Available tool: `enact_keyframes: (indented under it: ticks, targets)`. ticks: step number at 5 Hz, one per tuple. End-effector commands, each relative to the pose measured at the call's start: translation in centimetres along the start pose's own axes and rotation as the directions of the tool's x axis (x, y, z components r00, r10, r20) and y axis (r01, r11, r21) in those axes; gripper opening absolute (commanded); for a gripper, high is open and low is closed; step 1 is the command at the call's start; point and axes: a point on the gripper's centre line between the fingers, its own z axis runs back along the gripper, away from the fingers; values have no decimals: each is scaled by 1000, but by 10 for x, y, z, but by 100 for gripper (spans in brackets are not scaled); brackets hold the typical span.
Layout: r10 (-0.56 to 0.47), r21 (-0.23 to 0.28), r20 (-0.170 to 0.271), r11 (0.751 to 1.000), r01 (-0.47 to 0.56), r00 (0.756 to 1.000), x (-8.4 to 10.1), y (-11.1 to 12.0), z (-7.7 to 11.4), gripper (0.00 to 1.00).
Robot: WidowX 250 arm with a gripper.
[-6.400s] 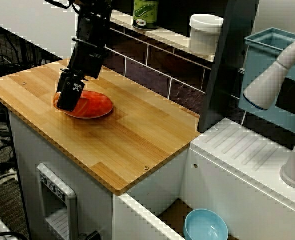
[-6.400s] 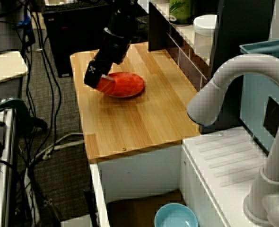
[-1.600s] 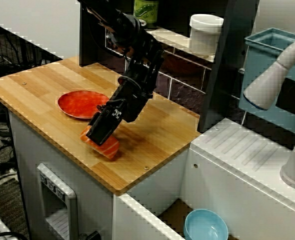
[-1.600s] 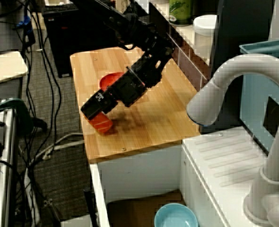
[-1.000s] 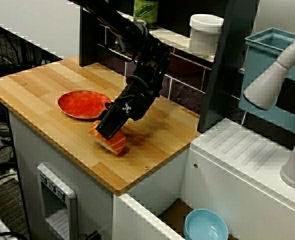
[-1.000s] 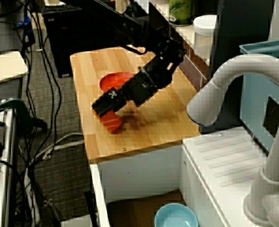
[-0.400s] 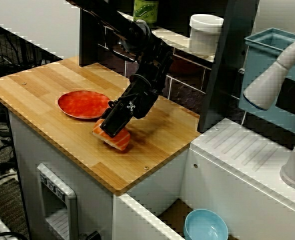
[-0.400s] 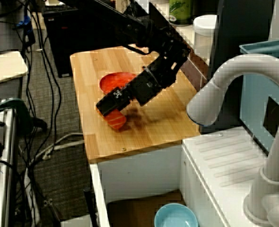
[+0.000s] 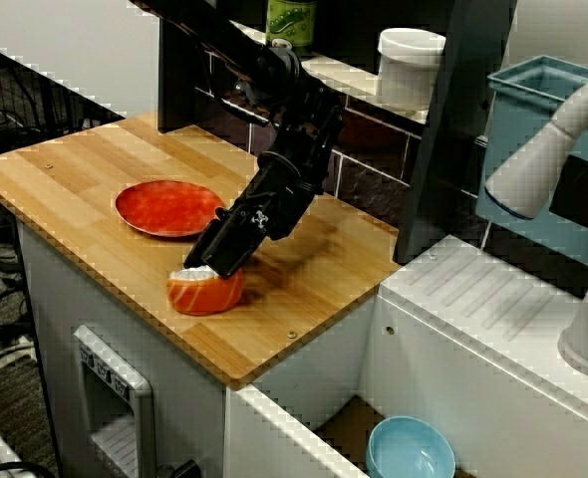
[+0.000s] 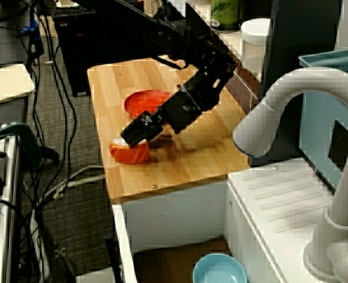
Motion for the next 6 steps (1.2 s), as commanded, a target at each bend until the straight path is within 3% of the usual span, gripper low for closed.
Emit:
enact_keyframes:
  ticks: [1, 2, 3, 6]
  targets:
    - [6, 30, 61, 1000, -8, 998, 1, 5, 17, 100]
    - [2, 34, 78, 999, -5, 997, -4, 6, 18, 100]
    - [62, 140, 197, 986, -90, 978, -17, 1, 20, 100]
    - [89, 279, 387, 937, -209, 918, -62, -25, 2, 100]
